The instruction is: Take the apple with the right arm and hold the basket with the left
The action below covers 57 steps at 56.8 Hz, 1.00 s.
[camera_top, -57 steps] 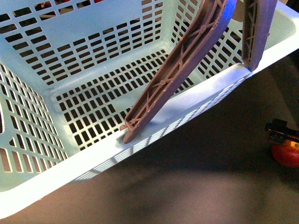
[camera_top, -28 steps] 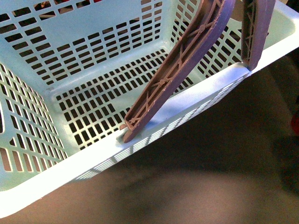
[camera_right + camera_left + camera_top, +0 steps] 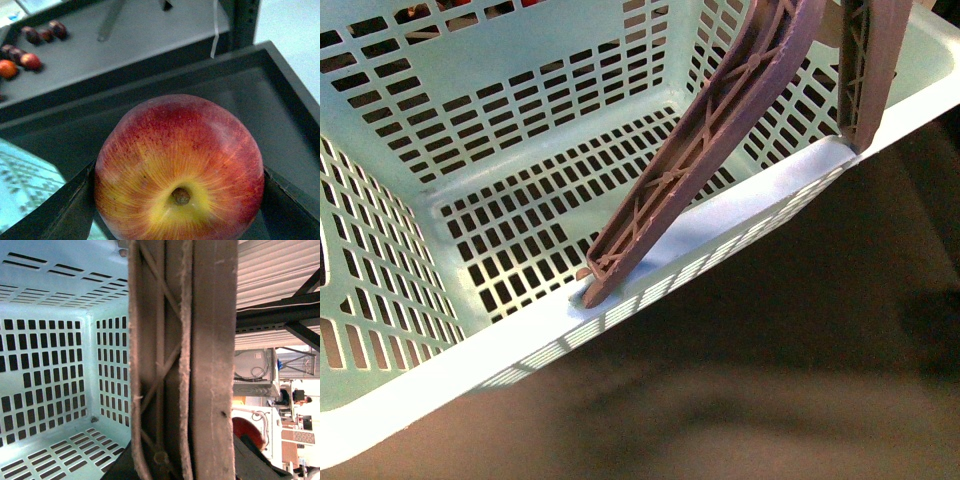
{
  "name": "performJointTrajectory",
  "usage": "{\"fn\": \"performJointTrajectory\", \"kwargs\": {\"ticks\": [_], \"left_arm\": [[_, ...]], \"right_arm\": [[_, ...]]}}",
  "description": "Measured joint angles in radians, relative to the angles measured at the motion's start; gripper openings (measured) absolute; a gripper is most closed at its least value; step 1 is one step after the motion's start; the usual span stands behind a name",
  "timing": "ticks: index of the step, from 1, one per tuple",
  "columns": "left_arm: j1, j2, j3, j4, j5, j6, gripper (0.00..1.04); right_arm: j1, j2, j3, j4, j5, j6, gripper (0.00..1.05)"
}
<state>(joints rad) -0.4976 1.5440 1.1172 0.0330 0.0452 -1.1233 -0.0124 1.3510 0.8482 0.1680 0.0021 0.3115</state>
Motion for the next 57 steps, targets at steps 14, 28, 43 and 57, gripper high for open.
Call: {"fn": "performJointTrajectory", "kwargs": {"ticks": [14,28,43,57], "left_arm": [[0.0,0.0,0.0,0.0,0.0,0.0,0.16],[0.0,0.0,0.0,0.0,-0.001,0.001,0.16],[0.0,0.0,0.0,0.0,-0.001,0.001,0.16],[0.0,0.006,0.0,-0.003,0.002,0.01,0.16]], "right_arm": [[0.265,0.026,0.045,0.01,0.061,0.07,0.8],[0.472,0.071,0.053,0.027,0.112,0.085,0.8],[0.521,0.092,0.026,0.014,0.137,0.08,0.93],[0.494,0.045,0.025,0.011,0.245,0.081,0.96]]}}
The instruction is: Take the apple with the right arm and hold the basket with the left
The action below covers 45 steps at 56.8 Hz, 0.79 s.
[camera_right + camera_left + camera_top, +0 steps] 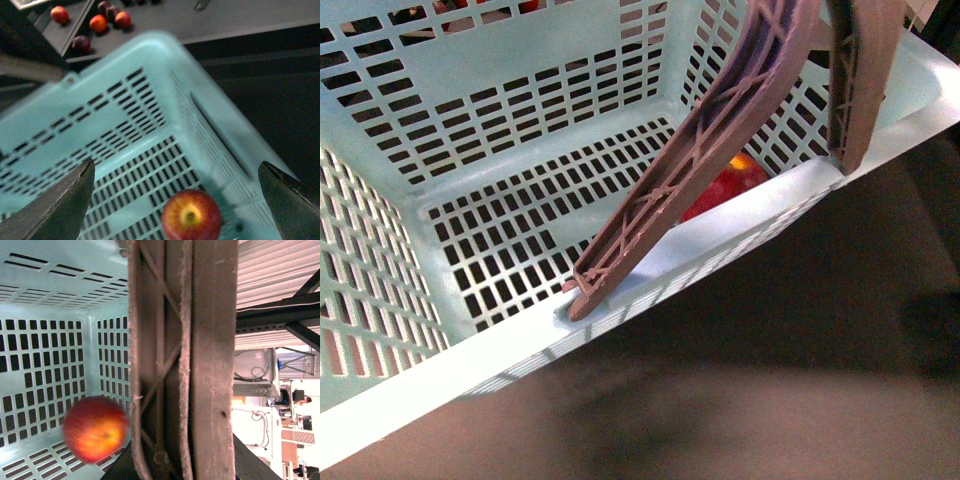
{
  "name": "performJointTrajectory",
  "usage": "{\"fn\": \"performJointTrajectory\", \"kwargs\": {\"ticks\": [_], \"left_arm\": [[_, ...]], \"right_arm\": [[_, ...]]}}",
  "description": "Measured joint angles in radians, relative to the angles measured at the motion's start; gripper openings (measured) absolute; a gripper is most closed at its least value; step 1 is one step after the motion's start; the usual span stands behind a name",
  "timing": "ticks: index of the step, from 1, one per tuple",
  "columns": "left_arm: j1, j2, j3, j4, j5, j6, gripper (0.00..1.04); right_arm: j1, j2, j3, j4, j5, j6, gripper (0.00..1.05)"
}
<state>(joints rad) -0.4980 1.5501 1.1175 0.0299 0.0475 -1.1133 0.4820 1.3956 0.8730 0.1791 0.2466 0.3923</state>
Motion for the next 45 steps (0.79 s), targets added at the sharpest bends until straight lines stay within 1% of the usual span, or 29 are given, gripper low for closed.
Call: {"fn": "performJointTrajectory", "kwargs": {"ticks": [3,4,6,7,10,13,19,21,24,25,27,33,38,40,45], "left_arm": [[0.0,0.002,0.0,0.0,-0.003,-0.002,0.16],[0.001,0.002,0.0,0.0,-0.006,-0.002,0.16],[0.002,0.002,0.0,0.0,-0.012,-0.001,0.16],[0.002,0.002,0.0,0.0,-0.015,0.003,0.16],[0.002,0.002,0.0,0.0,-0.014,0.004,0.16],[0.002,0.002,0.0,0.0,-0.01,0.003,0.16],[0.001,0.003,0.0,0.0,-0.002,-0.002,0.16],[0.001,0.003,0.0,0.0,0.0,-0.003,0.16],[0.001,0.003,0.0,0.0,0.004,-0.006,0.16],[0.0,0.003,0.0,0.0,0.003,-0.006,0.16],[0.0,0.005,0.0,0.0,0.002,-0.005,0.16],[0.002,0.006,0.0,0.0,-0.014,0.0,0.16],[0.002,0.006,0.0,0.0,-0.014,0.003,0.16],[0.002,0.006,0.0,0.0,-0.011,0.002,0.16],[0.002,0.006,0.0,0.0,-0.001,-0.001,0.16]], "right_arm": [[-0.013,-0.038,0.005,-0.005,0.074,-0.016,0.96],[-0.016,-0.061,0.006,0.006,0.129,-0.042,0.96],[-0.014,-0.098,0.006,0.043,0.203,-0.087,0.96],[-0.003,-0.13,0.006,0.084,0.259,-0.147,0.96],[0.043,-0.201,0.007,0.206,0.343,-0.291,0.96],[0.08,-0.248,0.021,0.29,0.355,-0.415,0.96],[0.11,-0.295,0.048,0.322,0.354,-0.558,0.96],[0.109,-0.301,0.052,0.316,0.356,-0.581,0.96],[0.084,-0.325,0.058,0.15,0.307,-0.537,0.86],[0.067,-0.341,0.032,0.08,0.283,-0.508,0.81],[0.043,-0.37,-0.031,0.037,0.251,-0.475,0.74],[-0.051,-0.49,-0.233,0.077,0.175,-0.424,0.51],[-0.095,-0.56,-0.314,0.108,0.129,-0.412,0.39],[-0.124,-0.6,-0.367,0.126,0.098,-0.408,0.3],[-0.175,-0.652,-0.455,0.147,0.051,-0.405,0.14]]}}
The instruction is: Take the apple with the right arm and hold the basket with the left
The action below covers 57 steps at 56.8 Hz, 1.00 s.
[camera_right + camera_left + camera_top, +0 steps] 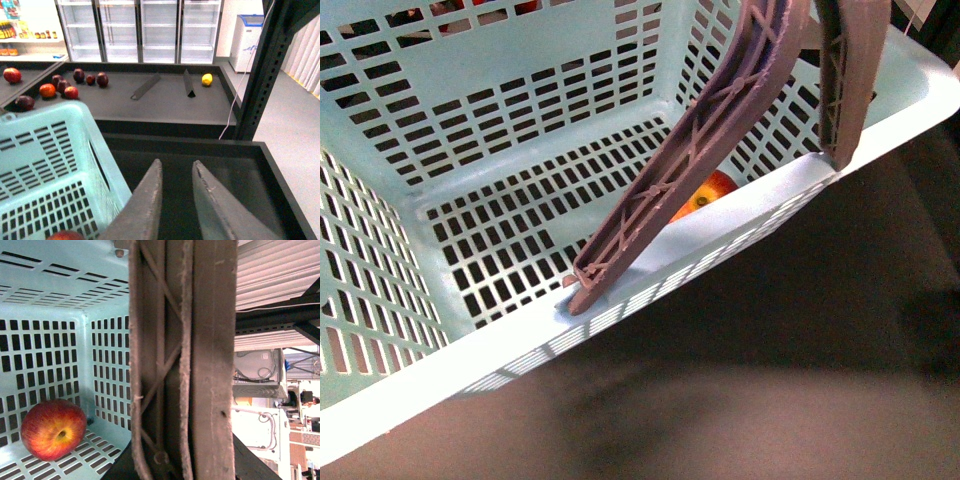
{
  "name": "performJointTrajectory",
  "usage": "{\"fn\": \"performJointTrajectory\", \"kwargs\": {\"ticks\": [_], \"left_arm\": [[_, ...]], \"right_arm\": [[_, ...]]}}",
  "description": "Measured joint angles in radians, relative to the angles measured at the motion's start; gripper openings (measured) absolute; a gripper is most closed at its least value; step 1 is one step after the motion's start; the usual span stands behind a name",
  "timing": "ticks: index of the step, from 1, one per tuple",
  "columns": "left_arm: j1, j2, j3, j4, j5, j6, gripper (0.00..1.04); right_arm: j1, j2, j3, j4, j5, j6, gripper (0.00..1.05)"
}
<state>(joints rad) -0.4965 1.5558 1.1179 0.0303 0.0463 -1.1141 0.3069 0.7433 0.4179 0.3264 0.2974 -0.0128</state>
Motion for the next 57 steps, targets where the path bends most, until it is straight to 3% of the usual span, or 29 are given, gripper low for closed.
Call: {"fn": "performJointTrajectory", "kwargs": {"ticks": [4,32,35,38,57], "left_arm": [[0.0,0.0,0.0,0.0,0.002,-0.002,0.16],[0.0,0.0,0.0,0.0,-0.002,-0.001,0.16],[0.0,0.0,0.0,0.0,-0.002,-0.002,0.16],[0.0,0.0,0.0,0.0,0.0,-0.002,0.16],[0.0,0.0,0.0,0.0,-0.005,-0.001,0.16]], "right_arm": [[-0.043,-0.047,-0.075,0.014,-0.045,-0.001,0.02],[-0.195,-0.257,-0.283,0.021,-0.191,0.005,0.02],[-0.258,-0.287,-0.302,0.008,-0.278,0.005,0.02],[-0.296,-0.314,-0.318,-0.003,-0.286,0.006,0.02],[-0.303,-0.426,-0.367,-0.065,-0.295,0.006,0.02]]}}
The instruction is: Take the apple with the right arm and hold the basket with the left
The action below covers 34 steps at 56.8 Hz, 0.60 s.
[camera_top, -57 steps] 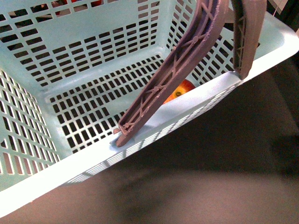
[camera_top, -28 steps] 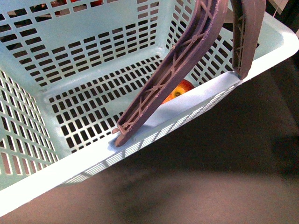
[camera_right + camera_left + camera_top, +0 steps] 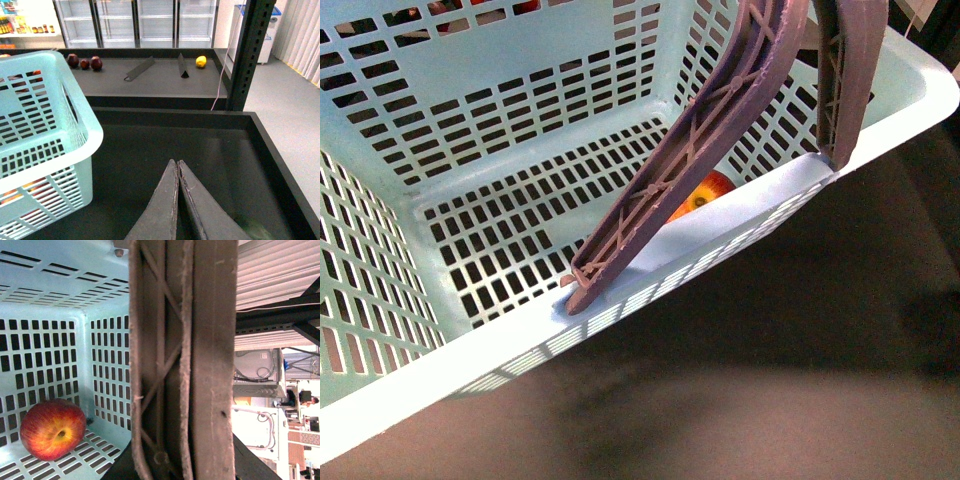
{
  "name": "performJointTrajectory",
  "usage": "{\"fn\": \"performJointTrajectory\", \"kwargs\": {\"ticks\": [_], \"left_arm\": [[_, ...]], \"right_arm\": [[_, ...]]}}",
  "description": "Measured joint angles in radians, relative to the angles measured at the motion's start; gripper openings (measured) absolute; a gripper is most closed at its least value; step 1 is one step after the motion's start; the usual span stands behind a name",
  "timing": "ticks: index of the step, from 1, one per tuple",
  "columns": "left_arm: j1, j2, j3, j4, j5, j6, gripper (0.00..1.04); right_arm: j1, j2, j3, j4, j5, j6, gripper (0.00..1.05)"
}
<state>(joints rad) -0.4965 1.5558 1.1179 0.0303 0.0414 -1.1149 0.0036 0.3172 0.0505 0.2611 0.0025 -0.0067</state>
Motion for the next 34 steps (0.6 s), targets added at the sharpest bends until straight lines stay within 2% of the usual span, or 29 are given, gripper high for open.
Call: {"fn": "performJointTrajectory", "kwargs": {"ticks": [18,34], "left_arm": [[0.0,0.0,0.0,0.0,0.003,-0.001,0.16],[0.0,0.0,0.0,0.0,0.002,0.0,0.16]], "right_arm": [[0.0,-0.084,-0.026,-0.028,0.0,0.0,0.02],[0.0,-0.172,-0.026,-0.119,0.0,0.0,0.02]]}}
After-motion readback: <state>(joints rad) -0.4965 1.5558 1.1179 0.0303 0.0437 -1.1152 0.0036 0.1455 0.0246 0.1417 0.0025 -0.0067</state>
